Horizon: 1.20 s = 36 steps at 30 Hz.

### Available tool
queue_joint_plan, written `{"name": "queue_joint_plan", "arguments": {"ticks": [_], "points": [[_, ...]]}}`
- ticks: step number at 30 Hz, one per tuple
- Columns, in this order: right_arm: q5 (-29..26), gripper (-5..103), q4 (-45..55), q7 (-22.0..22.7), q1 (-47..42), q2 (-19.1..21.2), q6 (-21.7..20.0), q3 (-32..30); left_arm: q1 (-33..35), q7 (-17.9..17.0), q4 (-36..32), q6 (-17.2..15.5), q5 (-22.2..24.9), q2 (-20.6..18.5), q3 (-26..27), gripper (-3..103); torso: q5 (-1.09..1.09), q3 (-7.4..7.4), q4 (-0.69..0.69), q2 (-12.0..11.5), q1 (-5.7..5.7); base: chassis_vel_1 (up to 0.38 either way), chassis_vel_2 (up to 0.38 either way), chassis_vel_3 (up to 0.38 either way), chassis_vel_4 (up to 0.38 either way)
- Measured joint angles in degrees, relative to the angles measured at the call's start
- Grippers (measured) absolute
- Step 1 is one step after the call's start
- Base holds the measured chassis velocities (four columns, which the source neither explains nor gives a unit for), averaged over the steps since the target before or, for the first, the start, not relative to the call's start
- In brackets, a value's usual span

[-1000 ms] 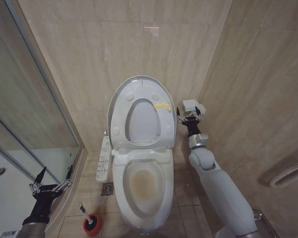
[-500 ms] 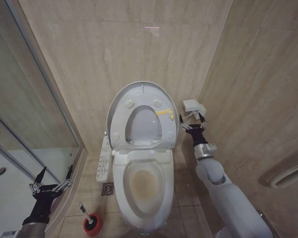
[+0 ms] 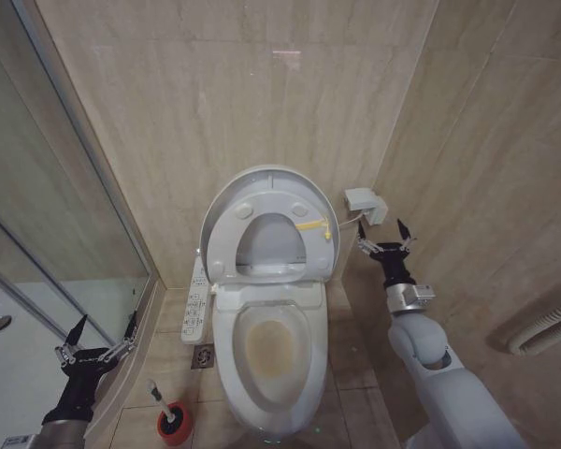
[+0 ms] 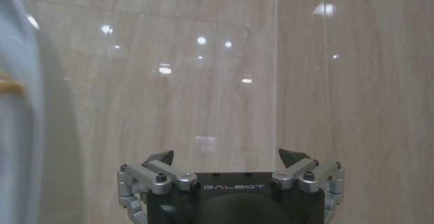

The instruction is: Open the toilet lid, clean the toilet bowl with a toilet brush, close the toilet lid, and flush.

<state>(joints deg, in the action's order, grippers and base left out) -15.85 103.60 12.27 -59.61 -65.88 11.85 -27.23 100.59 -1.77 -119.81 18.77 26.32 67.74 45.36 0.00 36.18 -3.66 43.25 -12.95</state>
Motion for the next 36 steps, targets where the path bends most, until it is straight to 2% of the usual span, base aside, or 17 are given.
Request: {"name": "queue_joint_plan", "arguments": {"ticks": [9,18,31,36], "points": [[3.3,100,-4.4,0.9,2.6,-3.0,-0.2,-0.6,0.0,0.0,0.0,0.0,0.0,0.0,0.0,100,-0.01,0.0,0.0,0.0,0.0,0.0,0.0,0.0,0.0],[3.1,100,-3.5,1.5,0.0,-4.9,-0.5,-0.6,0.0,0.0,0.0,0.0,0.0,0.0,0.0,100,-0.01,0.0,0.0,0.0,0.0,0.0,0.0,0.0,0.0],[1.2,100,7.6,0.5,-12.1,-5.6,-0.4,-3.6,0.0,0.0,0.0,0.0,0.0,0.0,0.0,100,-0.01,0.0,-0.01,0.0,0.0,0.0,0.0,0.0,0.0],[1.2,100,11.6,-0.2,-18.3,-7.0,0.2,-5.4,0.0,0.0,0.0,0.0,0.0,0.0,0.0,100,-0.01,-0.01,-0.01,0.0,0.0,0.0,0.0,0.0,0.0]]}}
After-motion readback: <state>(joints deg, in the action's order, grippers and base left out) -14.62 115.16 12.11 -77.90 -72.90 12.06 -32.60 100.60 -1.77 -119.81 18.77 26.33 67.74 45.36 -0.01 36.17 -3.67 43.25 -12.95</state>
